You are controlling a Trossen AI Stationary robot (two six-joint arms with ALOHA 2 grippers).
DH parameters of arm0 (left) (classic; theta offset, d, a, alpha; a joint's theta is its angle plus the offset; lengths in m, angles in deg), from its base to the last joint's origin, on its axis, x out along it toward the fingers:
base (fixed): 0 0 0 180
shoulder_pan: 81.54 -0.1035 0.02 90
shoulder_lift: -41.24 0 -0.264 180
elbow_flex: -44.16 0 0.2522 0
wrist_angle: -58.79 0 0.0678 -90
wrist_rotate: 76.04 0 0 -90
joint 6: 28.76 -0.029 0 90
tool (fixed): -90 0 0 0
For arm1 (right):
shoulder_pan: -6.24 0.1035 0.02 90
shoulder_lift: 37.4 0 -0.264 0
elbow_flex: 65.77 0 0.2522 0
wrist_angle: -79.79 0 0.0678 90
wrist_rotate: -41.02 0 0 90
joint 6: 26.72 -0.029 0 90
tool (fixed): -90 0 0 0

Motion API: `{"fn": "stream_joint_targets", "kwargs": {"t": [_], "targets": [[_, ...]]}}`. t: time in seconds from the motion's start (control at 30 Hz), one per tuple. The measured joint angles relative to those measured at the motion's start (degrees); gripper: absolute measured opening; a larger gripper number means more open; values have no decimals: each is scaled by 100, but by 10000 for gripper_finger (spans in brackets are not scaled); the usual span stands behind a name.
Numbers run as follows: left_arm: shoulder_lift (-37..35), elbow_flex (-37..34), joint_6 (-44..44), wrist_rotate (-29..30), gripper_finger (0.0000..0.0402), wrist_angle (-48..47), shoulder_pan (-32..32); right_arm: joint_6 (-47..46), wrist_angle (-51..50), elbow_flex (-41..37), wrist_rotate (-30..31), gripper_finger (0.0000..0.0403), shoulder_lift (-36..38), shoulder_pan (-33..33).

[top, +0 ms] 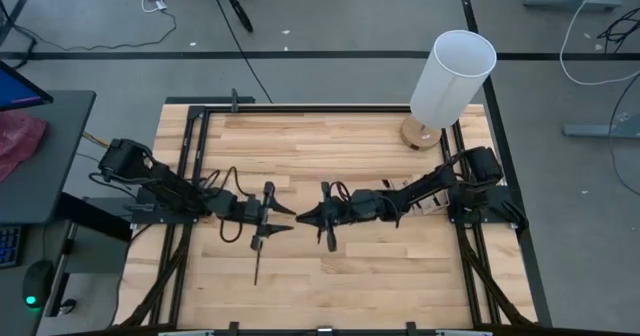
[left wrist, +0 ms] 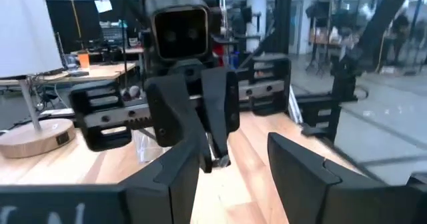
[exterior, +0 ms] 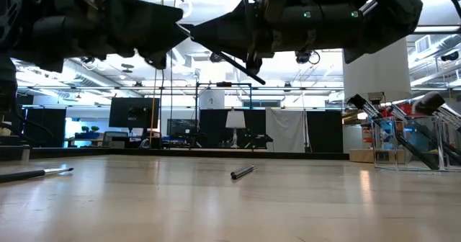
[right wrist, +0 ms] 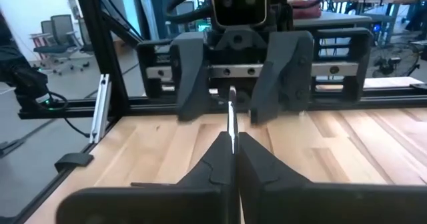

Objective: Put items in baskets/containers
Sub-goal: Put the black eyeshadow brush into the transparent organizer

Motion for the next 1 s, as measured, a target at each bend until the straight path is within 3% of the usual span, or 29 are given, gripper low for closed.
{"fn": "stream_joint_targets", "kwargs": {"t": [0.2,0.57,1.0], "targets": [[-2,376,-229,18,166,-720,113,22,-75,0,-26,7,2,9],[-114,160,-73,37,88,-730,125,69,-131,0,0,7,2,24],[-112,146,-50,73,76,-918,125,71,-191,0,2,7,2,24]]}}
